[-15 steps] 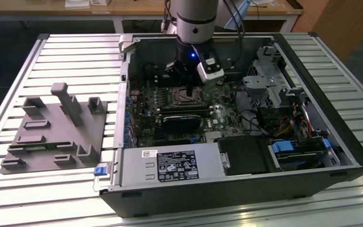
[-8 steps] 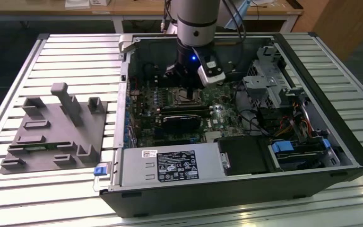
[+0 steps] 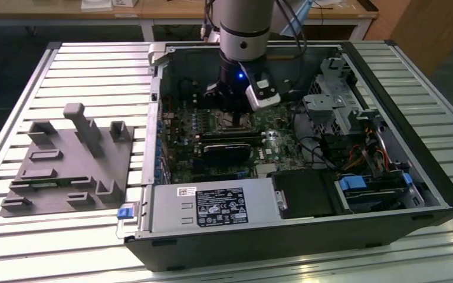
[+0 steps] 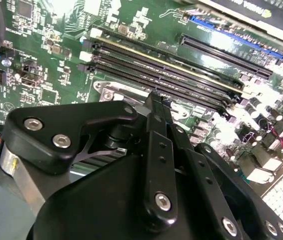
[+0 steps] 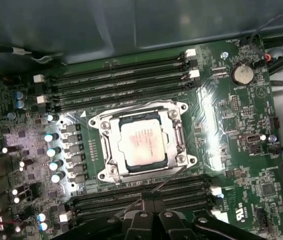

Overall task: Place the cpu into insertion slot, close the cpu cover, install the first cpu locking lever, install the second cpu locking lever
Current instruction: 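Install the second cpu locking lever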

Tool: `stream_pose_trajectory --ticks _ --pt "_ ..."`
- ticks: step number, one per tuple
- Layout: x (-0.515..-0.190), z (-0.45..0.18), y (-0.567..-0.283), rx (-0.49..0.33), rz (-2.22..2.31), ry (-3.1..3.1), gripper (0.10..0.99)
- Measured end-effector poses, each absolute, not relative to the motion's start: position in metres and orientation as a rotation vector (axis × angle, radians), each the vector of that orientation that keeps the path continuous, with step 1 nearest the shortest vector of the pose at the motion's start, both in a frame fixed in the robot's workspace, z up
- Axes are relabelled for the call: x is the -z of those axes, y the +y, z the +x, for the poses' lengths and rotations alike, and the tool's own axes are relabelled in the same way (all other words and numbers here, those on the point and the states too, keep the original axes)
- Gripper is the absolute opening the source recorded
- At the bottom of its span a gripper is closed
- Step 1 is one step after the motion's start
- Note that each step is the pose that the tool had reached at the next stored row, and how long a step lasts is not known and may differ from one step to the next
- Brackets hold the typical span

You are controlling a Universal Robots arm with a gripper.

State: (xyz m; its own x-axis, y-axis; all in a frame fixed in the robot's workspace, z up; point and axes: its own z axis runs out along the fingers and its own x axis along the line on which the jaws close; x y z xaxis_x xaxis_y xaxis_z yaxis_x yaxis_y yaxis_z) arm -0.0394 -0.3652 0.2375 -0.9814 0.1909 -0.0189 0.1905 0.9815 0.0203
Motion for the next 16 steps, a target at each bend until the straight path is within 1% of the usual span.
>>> stream_pose_trajectory --ticks 3,8,16 --pt "-0.237 -0.043 -0.367 -0.046 0.299 3.107 0.106" --pt "-0.236 -0.045 -0.373 -0.114 0.300 3.110 0.106" --pt "-0.232 -0.049 -0.382 -0.165 0.301 3.110 0.106"
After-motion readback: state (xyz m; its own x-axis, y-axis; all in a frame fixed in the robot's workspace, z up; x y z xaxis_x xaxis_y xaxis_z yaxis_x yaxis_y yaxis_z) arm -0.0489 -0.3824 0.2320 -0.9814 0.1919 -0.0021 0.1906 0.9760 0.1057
